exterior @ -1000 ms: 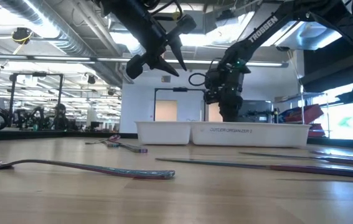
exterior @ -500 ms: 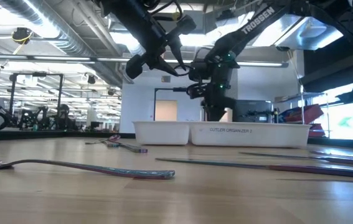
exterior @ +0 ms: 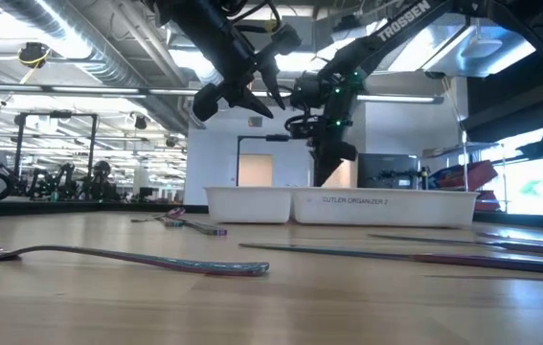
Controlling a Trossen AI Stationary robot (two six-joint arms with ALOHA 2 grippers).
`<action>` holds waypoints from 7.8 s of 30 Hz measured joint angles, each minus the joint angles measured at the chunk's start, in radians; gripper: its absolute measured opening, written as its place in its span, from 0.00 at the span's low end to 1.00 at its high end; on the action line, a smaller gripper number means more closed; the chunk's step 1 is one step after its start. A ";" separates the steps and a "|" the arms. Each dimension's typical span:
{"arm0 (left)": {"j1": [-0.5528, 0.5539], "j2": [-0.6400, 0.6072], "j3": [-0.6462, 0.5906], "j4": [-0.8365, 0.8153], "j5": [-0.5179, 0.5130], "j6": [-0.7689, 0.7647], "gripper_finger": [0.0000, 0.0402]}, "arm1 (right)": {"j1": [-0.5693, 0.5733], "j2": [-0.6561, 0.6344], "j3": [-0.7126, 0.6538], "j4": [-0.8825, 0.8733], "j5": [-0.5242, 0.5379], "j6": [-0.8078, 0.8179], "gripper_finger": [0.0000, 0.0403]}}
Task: Sort silverware
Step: Put the blue spoon into the tray organizer
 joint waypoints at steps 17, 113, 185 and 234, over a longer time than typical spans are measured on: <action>0.009 0.000 0.000 -0.005 -0.008 0.026 0.22 | 0.063 -0.128 -0.322 0.428 0.245 -0.043 0.00; 0.032 0.000 0.000 0.002 -0.023 0.022 0.22 | -0.034 -0.157 -0.512 0.621 -0.019 0.528 0.00; 0.040 0.000 0.000 0.003 -0.022 0.021 0.22 | -0.078 -0.145 -0.511 0.650 -0.022 0.913 0.00; 0.034 0.000 0.000 -0.018 -0.021 0.059 0.22 | -0.008 -0.106 -0.509 0.824 -0.086 0.902 0.00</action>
